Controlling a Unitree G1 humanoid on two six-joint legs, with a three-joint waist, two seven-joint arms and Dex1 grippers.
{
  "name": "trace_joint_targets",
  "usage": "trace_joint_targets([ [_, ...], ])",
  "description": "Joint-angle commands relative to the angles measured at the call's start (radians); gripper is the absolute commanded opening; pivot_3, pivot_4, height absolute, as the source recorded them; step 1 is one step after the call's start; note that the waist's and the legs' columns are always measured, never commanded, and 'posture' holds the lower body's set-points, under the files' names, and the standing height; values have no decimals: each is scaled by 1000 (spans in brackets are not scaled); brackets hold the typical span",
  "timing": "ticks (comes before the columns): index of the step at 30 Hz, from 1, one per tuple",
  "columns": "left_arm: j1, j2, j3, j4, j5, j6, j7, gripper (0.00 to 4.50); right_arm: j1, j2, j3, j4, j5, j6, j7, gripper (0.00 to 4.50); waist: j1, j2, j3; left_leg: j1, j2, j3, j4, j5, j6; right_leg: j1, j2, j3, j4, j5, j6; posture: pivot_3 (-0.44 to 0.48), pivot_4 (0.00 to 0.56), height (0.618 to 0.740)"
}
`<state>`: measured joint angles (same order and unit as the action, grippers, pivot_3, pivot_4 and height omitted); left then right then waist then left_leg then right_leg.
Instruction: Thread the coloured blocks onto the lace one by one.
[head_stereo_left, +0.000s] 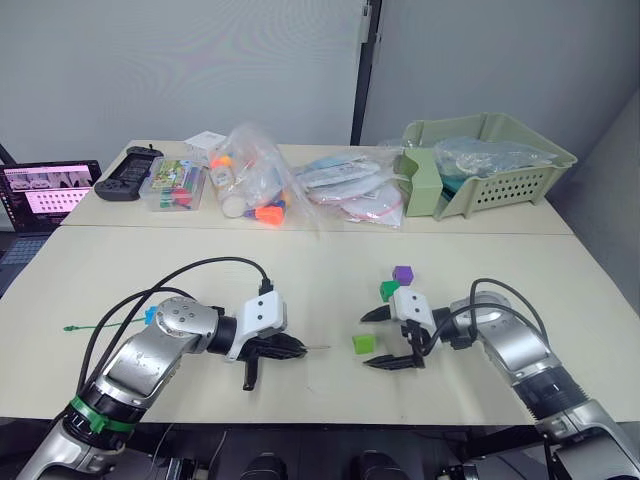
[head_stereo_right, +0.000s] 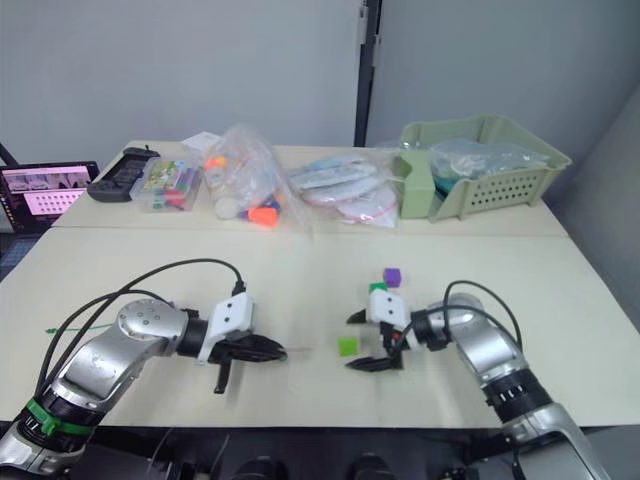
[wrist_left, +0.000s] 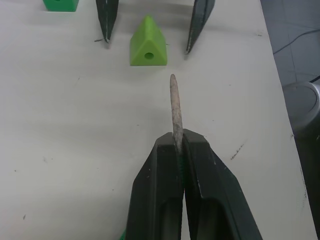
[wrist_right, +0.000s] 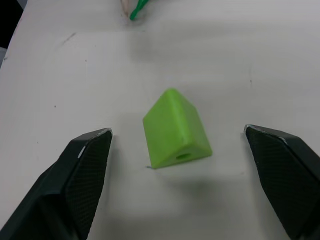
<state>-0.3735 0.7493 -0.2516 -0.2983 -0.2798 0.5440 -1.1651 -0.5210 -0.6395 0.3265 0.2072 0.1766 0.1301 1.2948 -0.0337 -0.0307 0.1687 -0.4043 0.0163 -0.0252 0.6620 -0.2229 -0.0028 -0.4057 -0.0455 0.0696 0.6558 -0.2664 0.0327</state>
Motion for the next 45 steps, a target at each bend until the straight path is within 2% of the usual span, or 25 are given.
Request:
trace_joint_targets([
  [1, -12, 8, 13, -39, -12, 8, 8, 0, -11, 12, -10, -4, -8, -28, 9, 2971, 0, 0, 0, 0, 0, 0, 0, 0, 0, 0, 0, 0, 0, 0, 0, 0, 150, 740],
  [4, -25, 4, -12, -35, 5, 14, 12, 0, -7, 20, -11, -12, -15, -25, 4, 1904, -1, 0, 0, 0, 0, 0, 0, 0, 0, 0, 0, 0, 1, 0, 0, 0, 150, 740],
  [6, -34, -6, -32, -25, 19, 14, 20, 0, -3, 26, -13, -24, -17, -16, -5, 1370, 0, 0, 0, 0, 0, 0, 0, 0, 0, 0, 0, 0, 1, 0, 0, 0, 150, 740],
  [20, -103, -83, -119, 58, 124, -1, 94, 0, 58, 14, 12, -163, -68, 89, -80, 1367, -2, 0, 0, 0, 0, 0, 0, 0, 0, 0, 0, 0, 2, 0, 0, 0, 150, 740],
  [45, -154, -117, -171, 3, 145, 134, 120, 0, 66, 31, 38, -319, -119, 288, -158, 1367, -10, 0, 0, 2, 0, 0, 0, 0, 0, 0, 1, 0, 3, 0, 0, 0, 150, 740],
])
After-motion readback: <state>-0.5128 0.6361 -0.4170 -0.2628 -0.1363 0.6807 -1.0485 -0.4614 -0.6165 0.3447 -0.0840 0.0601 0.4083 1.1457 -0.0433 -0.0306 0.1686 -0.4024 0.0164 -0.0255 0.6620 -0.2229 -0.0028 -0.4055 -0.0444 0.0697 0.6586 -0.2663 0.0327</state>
